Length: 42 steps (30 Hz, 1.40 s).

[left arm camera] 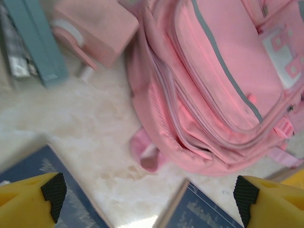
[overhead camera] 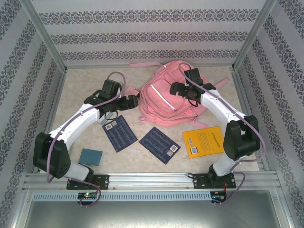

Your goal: Pack the student bag

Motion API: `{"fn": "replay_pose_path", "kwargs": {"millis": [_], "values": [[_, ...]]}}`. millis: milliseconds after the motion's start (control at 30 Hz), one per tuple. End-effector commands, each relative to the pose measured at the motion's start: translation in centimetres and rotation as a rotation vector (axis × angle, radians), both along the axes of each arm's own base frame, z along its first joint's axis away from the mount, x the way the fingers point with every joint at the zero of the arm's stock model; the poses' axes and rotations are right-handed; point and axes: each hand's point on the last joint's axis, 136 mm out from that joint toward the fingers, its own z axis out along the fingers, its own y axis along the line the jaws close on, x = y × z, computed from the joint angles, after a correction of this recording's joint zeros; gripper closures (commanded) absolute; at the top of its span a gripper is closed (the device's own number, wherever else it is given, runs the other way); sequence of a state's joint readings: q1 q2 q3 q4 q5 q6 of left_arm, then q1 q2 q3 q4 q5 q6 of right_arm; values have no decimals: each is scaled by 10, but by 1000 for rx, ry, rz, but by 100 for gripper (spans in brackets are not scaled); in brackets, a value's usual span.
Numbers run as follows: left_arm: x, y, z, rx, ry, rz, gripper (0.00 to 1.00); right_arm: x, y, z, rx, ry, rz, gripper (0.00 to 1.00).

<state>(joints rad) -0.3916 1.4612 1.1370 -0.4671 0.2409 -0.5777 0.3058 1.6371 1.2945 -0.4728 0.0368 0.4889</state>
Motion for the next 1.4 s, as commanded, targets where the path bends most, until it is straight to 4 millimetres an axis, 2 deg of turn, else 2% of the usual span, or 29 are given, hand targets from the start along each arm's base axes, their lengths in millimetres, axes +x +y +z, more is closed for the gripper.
{"fn": "replay_pose_path", "kwargs": {"millis": [0,100,233,333,433,567,633,767,867,933,1000,1167,1367], "values": [[-20,-27,-24,-61,129,-2,11,-33,-27,-16,-166,83,-13,2],[-25,-52,-39,-76,170,-4,13,-53,-38,-26,-214,93,10,2],[-23,-80,-60,-80,216,55,14,-75,-48,-37,-257,95,50,10],[-19,-101,-77,-112,244,80,16,-89,-45,-47,-240,107,87,17],[-11,-115,-93,-129,276,105,20,-103,-45,-56,-218,116,83,19],[4,-130,-104,-176,276,134,22,-111,-47,-57,-218,104,93,22],[9,-129,-109,-156,274,153,25,-112,-46,-56,-212,95,93,23],[19,-118,-114,-70,253,175,56,-111,-39,-59,-188,108,122,34],[31,-105,-109,-31,234,185,83,-109,-34,-61,-176,116,140,40],[40,-93,-103,-17,230,199,95,-109,-33,-62,-165,116,145,41],[51,-81,-93,-4,213,212,99,-108,-30,-64,-155,117,155,42],[68,-65,-82,12,197,207,100,-102,-29,-76,-134,141,156,50],[70,-64,-86,11,227,189,100,-85,-28,-93,-101,174,148,55]]}}
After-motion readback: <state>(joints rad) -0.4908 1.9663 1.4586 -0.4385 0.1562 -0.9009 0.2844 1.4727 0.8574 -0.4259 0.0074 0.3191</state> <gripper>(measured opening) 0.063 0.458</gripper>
